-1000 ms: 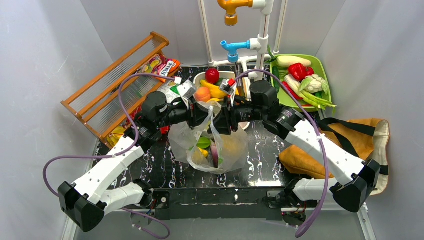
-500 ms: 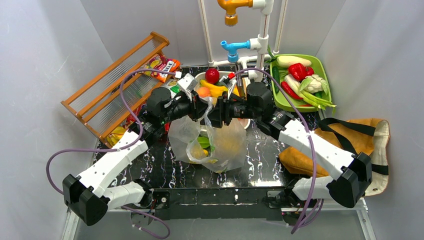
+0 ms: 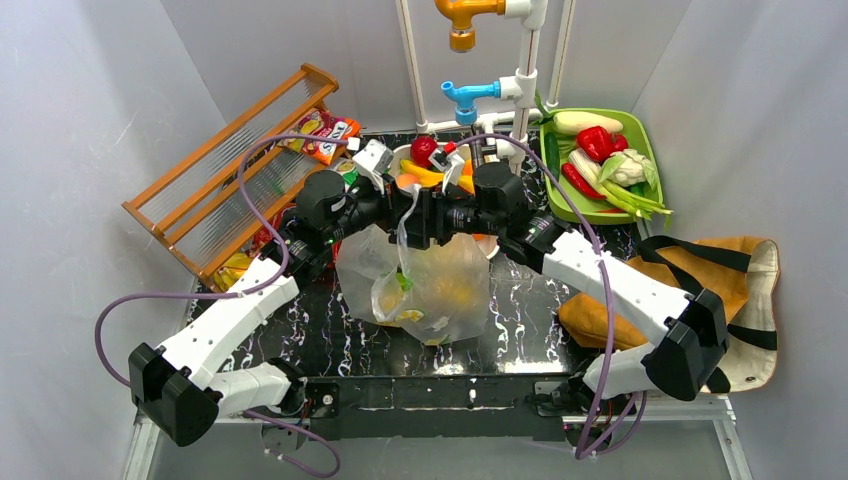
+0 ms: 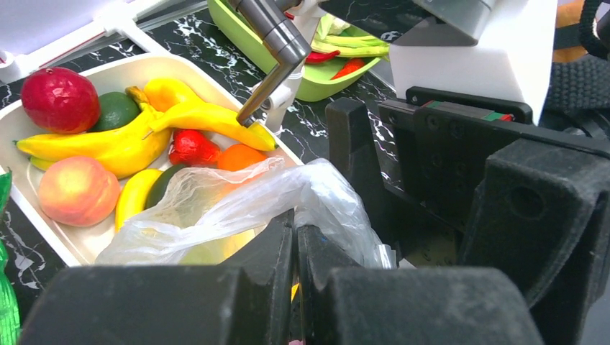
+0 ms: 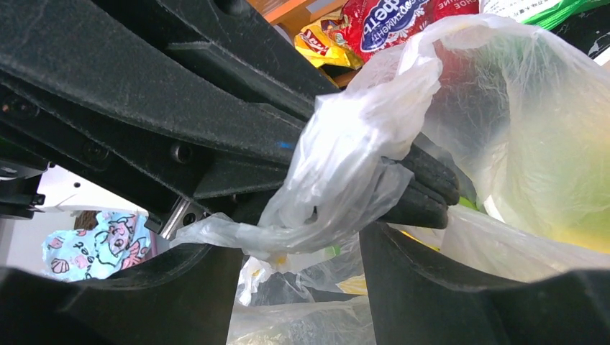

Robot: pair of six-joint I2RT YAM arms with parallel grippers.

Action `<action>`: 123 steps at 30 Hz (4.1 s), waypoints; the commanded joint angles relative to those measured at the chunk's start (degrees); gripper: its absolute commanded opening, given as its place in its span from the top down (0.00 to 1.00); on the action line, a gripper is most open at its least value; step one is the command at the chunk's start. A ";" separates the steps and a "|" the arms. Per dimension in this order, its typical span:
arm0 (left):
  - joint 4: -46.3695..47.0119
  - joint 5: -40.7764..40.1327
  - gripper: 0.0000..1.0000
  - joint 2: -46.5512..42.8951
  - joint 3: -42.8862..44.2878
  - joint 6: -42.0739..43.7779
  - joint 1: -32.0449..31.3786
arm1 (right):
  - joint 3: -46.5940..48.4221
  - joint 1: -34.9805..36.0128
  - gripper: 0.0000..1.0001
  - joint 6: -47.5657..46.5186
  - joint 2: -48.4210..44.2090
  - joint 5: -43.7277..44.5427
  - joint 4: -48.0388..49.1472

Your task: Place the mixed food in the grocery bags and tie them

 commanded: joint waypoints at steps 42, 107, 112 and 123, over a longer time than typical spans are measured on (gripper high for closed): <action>-12.17 -8.28 1.00 -12.09 -1.51 3.46 -0.13 | 16.08 -0.82 0.99 -12.02 -2.45 13.63 -20.83; -35.13 -35.32 1.00 -27.23 1.87 -0.12 0.18 | 9.04 -30.32 0.99 6.32 -9.71 -4.33 -30.33; -37.30 -30.20 1.00 -18.71 17.82 8.09 0.22 | 19.69 -27.94 0.99 2.55 -8.92 -4.43 -34.44; -55.47 -29.87 1.00 -13.68 33.22 7.13 0.26 | 29.35 -27.38 0.99 -3.37 -6.99 3.37 -57.89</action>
